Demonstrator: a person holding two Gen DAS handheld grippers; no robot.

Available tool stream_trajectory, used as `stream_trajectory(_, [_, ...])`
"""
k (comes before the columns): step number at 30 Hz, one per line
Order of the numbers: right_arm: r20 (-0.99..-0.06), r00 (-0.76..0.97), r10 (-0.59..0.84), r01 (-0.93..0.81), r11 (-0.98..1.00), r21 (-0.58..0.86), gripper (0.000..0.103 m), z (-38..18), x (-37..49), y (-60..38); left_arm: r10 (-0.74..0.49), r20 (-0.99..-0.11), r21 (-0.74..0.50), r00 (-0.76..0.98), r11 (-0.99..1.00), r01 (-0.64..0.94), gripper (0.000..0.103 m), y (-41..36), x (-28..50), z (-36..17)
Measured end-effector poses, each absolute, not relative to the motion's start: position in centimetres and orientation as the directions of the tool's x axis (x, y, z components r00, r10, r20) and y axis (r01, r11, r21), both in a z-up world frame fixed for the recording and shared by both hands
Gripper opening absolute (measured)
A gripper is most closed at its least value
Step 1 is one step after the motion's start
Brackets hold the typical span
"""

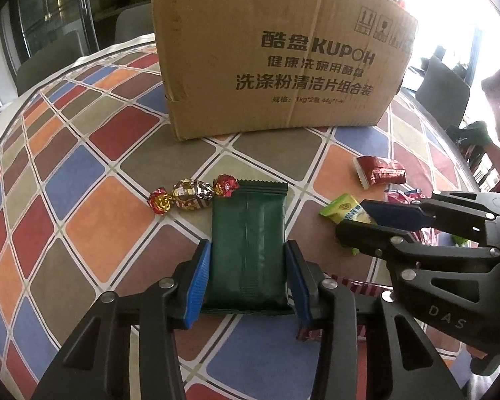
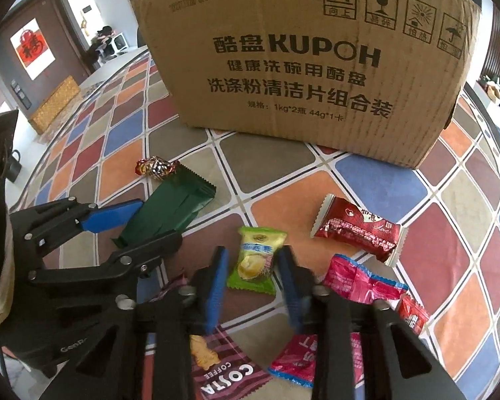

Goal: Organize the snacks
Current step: 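Grasp the yellow chip packet with the right tool while the left grasps the dark green packet, then carry the yellow and dark green packets over the box opening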

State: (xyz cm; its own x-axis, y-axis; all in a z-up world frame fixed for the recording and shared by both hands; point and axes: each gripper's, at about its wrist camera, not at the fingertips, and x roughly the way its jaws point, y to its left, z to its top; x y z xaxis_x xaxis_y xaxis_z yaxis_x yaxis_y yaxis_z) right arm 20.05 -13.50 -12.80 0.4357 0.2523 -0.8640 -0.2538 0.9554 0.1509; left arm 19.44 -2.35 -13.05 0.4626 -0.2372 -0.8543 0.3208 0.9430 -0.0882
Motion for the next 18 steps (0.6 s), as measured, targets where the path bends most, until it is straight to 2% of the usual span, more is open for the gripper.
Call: stream_trajectory(18, [-0.816, 0.501, 0.287, -0.222, 0.954, 0.199, 0.025, -10.0, 18.3, -14.7, -0.273, -0.808, -0.120, 0.523, 0.944, 0.307, 0.043, -2.3, 17.3, -9.4])
